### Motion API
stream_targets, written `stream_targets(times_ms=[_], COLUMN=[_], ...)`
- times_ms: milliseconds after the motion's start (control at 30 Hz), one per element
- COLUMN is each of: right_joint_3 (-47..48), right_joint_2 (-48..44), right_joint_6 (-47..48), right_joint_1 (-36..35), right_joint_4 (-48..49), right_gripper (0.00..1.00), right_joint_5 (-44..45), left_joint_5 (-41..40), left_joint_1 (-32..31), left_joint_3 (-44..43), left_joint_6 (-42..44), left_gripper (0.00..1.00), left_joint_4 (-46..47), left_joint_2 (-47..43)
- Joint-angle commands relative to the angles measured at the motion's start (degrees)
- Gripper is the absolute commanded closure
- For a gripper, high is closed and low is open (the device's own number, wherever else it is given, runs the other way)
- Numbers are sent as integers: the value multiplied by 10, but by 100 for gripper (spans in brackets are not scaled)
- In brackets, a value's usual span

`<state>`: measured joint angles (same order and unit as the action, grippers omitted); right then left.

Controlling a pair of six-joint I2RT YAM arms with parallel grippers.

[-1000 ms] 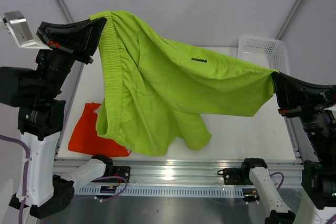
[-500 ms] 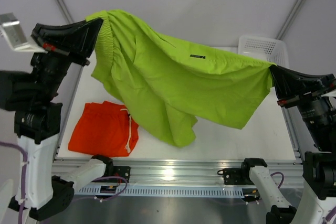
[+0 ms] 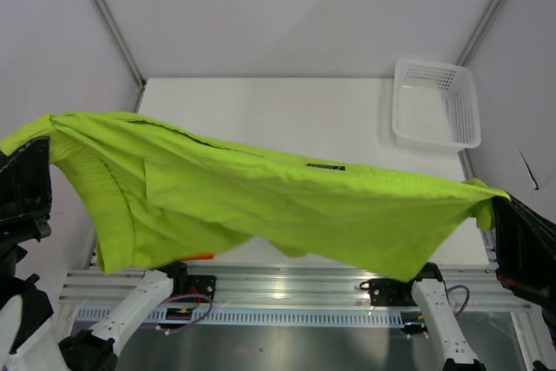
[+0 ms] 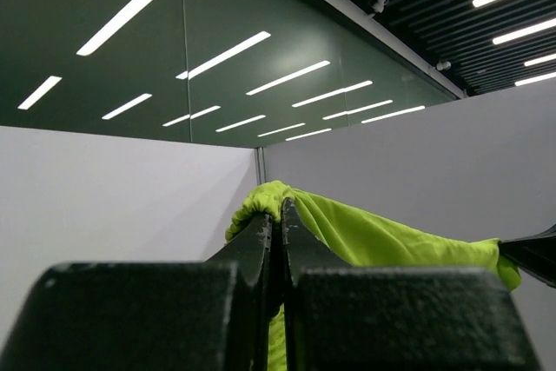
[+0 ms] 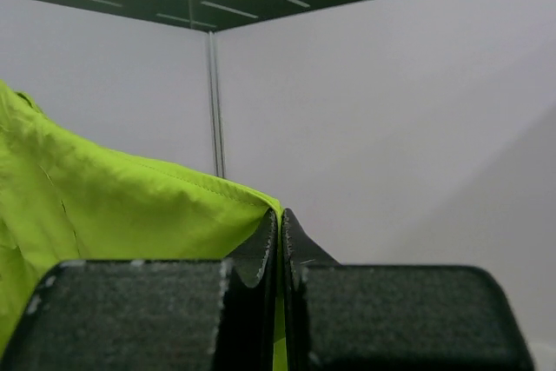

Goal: Fold and stack the shorts
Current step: Flatten the shorts out

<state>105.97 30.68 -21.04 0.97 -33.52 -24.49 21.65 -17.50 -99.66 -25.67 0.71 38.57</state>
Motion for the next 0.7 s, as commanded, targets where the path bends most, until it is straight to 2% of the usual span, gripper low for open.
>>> stream_targets(times_ms=[0,133,167,267,333,433,467,500,600,633,667], right_joint_3=[60,122,121,48,-68,-210,-246,-323,-445,-515,-547], right_joint_2=[64,173,211,241,229,193,171,157,93,77,66], right_joint_6=[4,-1,-5,-19,-36,-55,-61,-67,-100,-109,-120], right_joint_1=[3,1,1,1,1,2,2,3,3,3,3], right_joint_4=[-51,-139,-147,-134,-82,-37,-27,1,56,67,76], right_gripper=[100,100,100,100,100,100,100,100,100,100,100], right_joint_5=[15,39,44,43,45,59,64,66,101,115,125], left_joint_5=[-20,-38,-42,-44,-37,-20,-16,-12,-13,-29,-37], left_joint_1=[-2,-2,-2,-2,-2,-2,-2,-2,-2,-2,-2], left_joint_3=[-53,-132,-137,-129,-79,84,112,199,282,352,373], left_joint_6=[-1,14,16,25,30,40,46,49,62,63,68], left_gripper=[100,100,100,100,100,100,100,100,100,100,100], left_joint_4=[-3,-81,-88,-91,-71,8,49,69,159,180,202], left_joint_2=[72,177,219,279,289,281,274,269,262,265,267])
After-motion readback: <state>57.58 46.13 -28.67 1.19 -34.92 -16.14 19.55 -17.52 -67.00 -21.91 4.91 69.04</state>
